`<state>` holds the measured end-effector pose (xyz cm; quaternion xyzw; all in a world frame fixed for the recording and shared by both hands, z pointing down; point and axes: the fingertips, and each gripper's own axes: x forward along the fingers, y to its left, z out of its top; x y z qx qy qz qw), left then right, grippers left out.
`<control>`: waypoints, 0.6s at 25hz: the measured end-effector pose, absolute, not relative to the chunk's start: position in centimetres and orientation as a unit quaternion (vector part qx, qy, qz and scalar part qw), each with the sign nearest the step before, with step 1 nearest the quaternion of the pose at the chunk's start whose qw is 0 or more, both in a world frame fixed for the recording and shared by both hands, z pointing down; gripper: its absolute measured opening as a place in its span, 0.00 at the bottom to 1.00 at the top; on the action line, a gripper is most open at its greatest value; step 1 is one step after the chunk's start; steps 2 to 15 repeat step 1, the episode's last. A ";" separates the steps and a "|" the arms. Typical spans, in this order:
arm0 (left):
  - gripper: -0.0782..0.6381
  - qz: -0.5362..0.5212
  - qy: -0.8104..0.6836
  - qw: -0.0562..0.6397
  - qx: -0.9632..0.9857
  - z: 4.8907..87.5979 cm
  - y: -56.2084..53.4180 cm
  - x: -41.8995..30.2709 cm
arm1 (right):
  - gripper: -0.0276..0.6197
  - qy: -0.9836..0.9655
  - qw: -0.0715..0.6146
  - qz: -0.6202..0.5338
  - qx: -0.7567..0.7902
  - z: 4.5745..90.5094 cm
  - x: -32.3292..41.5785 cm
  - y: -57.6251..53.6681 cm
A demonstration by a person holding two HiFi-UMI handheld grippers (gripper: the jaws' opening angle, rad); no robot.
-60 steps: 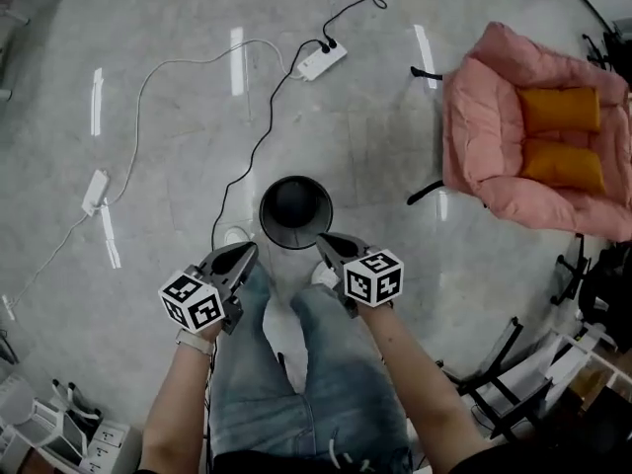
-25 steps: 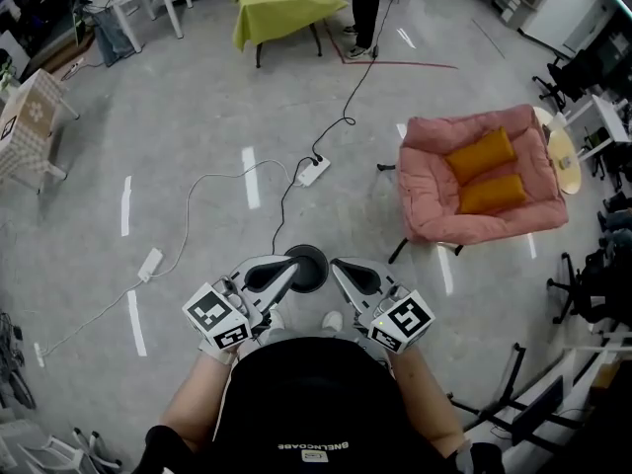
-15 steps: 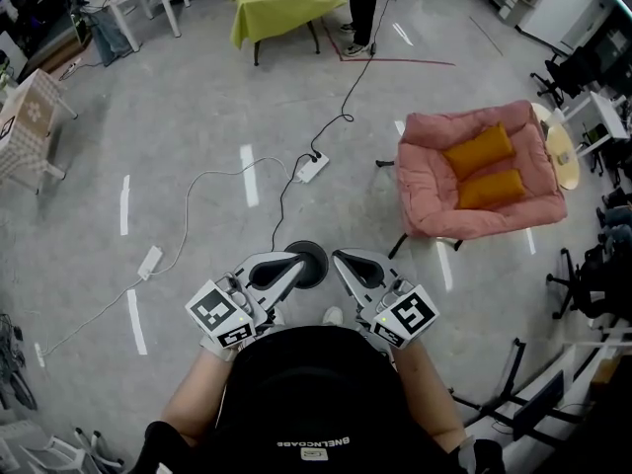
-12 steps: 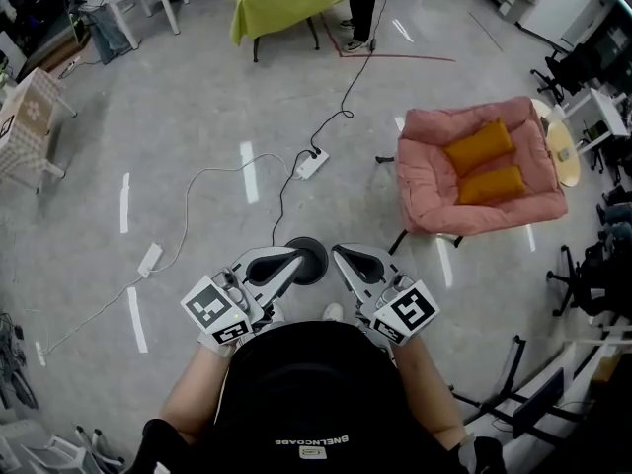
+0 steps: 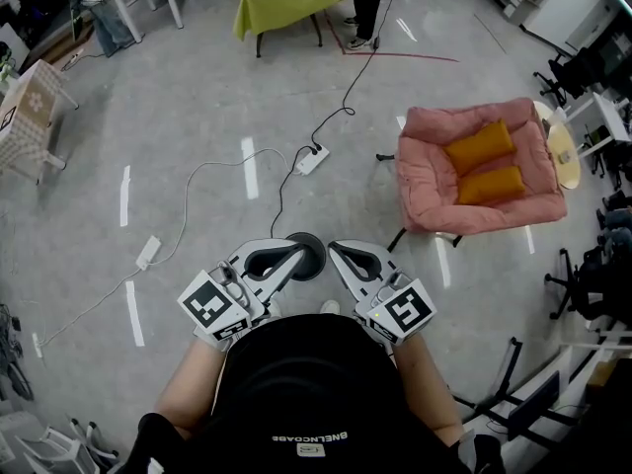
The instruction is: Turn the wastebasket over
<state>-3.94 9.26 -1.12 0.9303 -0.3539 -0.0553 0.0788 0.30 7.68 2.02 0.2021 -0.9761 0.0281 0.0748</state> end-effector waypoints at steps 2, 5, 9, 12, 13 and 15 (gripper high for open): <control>0.13 -0.056 -0.352 0.078 0.931 -1.2 9.3 -3.8 | 0.05 -0.976 0.075 0.028 0.200 2.0 0.4 7.8; 0.13 -0.056 -0.352 0.078 0.931 -1.2 9.3 -3.8 | 0.05 -0.976 0.075 0.028 0.200 2.0 0.4 7.8; 0.13 -0.056 -0.352 0.078 0.931 -1.2 9.3 -3.8 | 0.05 -0.976 0.075 0.028 0.200 2.0 0.4 7.8; 0.13 -0.056 -0.352 0.078 0.931 -1.2 9.3 -3.8 | 0.05 -0.976 0.075 0.028 0.200 2.0 0.4 7.8; 0.13 -0.056 -0.352 0.078 0.931 -1.2 9.3 -3.8 | 0.05 -0.976 0.075 0.028 0.200 2.0 0.4 7.8; 0.13 -0.056 -0.352 0.078 0.931 -1.2 9.3 -3.8 | 0.05 -0.976 0.075 0.028 0.200 2.0 0.4 7.8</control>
